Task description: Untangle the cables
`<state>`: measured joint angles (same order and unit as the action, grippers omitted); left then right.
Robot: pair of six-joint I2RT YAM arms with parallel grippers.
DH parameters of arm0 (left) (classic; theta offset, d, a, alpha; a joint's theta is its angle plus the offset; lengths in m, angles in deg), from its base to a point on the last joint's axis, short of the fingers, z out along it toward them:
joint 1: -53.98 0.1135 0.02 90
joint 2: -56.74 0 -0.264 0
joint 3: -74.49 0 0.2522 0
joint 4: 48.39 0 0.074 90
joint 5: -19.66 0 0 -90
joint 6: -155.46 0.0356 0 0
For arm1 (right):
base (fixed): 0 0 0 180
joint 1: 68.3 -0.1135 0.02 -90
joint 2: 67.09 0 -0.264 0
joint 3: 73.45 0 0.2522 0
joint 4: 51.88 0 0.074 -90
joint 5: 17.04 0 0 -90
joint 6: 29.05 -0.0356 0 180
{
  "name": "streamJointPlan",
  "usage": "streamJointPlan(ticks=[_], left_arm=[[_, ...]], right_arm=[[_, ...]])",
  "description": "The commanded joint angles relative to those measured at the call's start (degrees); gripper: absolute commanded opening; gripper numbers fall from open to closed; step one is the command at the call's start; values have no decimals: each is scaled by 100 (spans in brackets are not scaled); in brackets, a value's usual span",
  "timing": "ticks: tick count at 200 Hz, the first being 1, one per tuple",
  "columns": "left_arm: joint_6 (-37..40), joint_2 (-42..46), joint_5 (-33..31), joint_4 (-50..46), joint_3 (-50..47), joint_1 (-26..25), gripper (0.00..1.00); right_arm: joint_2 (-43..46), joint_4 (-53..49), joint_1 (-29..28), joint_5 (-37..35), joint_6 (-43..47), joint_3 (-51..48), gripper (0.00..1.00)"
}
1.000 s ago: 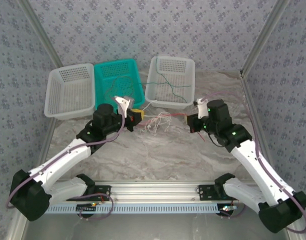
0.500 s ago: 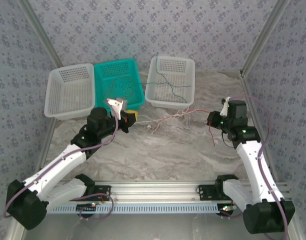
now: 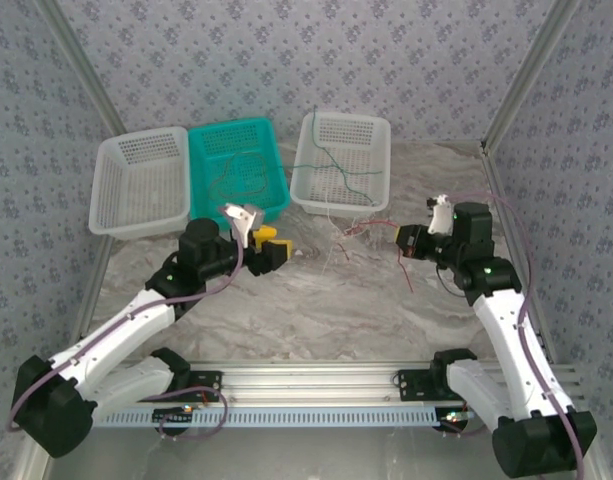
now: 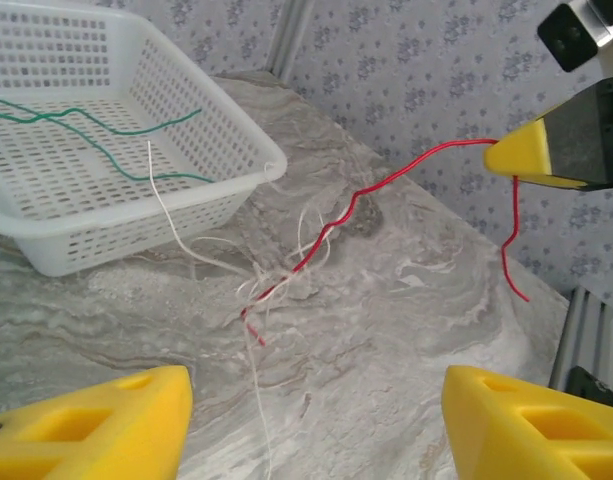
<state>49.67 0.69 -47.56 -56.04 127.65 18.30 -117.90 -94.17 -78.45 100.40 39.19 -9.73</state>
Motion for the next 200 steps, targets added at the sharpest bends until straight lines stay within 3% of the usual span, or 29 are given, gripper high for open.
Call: streamJointPlan(ticks=[1,46,120,170,185,200], left_arm=[[433,-103,269,-58,406,-119,69],[456,-867,635,94,727,-484,70],[392,-1972,922,600,801,-776,71],[327,-2207,10,682,530,-799,51],[291,-2047,-179,795,301,-794,51],[246,-1696,-447,811,32,-769,58]], right_arm=[[-74,-130,-432,-12,247,243,0],[-175,33,-1232,38,458,531,0],[24,250,-1375,-10,225,718,0],[351,-49,-1231,-1070,83,884,0],[521,-117,-1012,-1340,-41,893,0],[677,-105,-721,-1454,-138,871,0]])
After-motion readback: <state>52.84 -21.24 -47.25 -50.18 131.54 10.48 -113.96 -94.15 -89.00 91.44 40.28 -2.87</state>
